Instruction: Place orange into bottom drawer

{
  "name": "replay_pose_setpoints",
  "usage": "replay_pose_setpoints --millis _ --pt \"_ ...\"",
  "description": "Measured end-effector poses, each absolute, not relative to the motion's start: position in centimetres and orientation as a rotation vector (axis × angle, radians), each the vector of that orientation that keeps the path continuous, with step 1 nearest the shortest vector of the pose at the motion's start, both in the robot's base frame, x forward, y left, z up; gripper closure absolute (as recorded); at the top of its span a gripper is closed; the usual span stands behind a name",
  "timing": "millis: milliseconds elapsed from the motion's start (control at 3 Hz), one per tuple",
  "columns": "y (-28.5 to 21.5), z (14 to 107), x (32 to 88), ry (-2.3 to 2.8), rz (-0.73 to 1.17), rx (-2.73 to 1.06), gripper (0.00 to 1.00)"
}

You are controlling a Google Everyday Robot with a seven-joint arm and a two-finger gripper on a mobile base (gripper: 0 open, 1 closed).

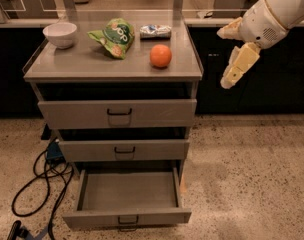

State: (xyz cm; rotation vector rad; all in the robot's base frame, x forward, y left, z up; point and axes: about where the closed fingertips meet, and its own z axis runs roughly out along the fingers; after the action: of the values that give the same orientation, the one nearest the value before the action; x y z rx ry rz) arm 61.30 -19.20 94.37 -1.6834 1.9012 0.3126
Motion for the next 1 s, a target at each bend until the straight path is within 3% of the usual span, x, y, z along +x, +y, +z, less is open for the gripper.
replay_pose_setpoints --millis 333,667,1000 --pt "-18.9 94.9 64.3 1.896 0.268 -1.666 0.00" --pt "-17.2 92.2 68.8 1.918 0.354 -1.638 0.00" --pt "-14.4 88.3 71.0 1.924 0.598 -1.572 0.00"
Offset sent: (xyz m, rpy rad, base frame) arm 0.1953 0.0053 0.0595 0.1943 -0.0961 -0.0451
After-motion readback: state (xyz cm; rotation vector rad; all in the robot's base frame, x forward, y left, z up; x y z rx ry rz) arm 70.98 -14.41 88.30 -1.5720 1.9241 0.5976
